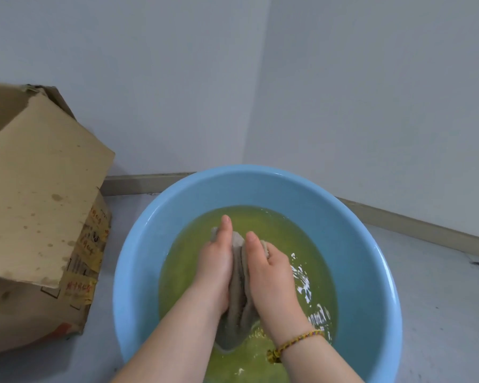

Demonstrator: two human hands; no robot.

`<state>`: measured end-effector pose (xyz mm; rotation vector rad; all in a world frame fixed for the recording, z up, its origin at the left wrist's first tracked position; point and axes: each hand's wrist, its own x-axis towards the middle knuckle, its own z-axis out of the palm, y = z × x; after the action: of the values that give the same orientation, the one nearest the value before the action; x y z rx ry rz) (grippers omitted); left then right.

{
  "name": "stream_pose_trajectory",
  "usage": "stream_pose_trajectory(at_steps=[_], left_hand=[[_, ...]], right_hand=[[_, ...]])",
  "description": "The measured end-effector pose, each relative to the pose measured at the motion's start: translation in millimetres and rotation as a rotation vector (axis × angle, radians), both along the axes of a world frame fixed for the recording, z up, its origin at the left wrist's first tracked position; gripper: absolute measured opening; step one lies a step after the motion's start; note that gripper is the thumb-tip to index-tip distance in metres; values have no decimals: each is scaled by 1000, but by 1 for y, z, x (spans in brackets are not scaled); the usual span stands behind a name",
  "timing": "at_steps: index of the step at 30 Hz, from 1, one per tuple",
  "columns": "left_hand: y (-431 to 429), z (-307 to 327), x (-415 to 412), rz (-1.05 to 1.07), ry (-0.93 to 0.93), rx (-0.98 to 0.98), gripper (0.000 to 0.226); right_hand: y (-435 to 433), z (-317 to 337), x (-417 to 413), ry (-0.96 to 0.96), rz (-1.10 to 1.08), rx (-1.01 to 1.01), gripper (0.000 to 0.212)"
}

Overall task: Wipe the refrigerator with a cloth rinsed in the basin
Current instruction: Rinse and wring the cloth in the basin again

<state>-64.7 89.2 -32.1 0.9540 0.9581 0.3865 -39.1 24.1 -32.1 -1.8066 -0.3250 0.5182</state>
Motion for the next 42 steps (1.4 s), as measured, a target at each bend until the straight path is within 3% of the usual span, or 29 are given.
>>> stream_pose_trajectory(at_steps=[3,6,8,11,13,15,17,20,23,25,27,32,36,39,40,42], left_hand=[[7,-11,3,-15,36,-92,53],[16,-31,-2,-84,141,-117,60],[20,-44,-3,-142,230,-46,52],[17,-58,-3,-278,394,154,32],[15,-62,-4,-362,529,278,39],[16,-66,-6,-365,594,297,46],[20,-72,-9,-281,578,214,37],[23,-72,-9,-160,469,-17,32],[22,-63,-10,-125,281,-208,25],[17,-46,-9,-113,147,-253,16],[12,-27,-7,-119,39,-230,16],[0,16,-5,-168,-215,-88,30],[4,22,-10,30,-227,-94,19],[11,20,-10,3,-244,-78,11],[11,22,-10,-34,-256,-60,10],[10,25,-11,-111,-308,-40,14]], right_hand=[[-7,2,20,171,37,-26,41],[-20,-6,46,319,157,-186,24],[-24,-19,53,255,270,-346,28],[-19,-38,46,-10,395,-652,37],[-15,-50,43,-130,425,-784,38],[-14,-58,43,-148,413,-886,34],[-17,-61,47,-106,347,-908,27],[-21,-59,54,66,235,-780,16],[-23,-45,53,322,41,-414,17],[-22,-29,47,358,-69,-172,13],[-17,-15,37,178,-55,-92,14],[-9,3,3,-556,214,-112,34],[-24,3,-9,-702,466,9,52],[-38,1,3,-646,178,87,39],[-40,4,8,-548,92,53,39],[-43,13,19,-181,181,5,56]])
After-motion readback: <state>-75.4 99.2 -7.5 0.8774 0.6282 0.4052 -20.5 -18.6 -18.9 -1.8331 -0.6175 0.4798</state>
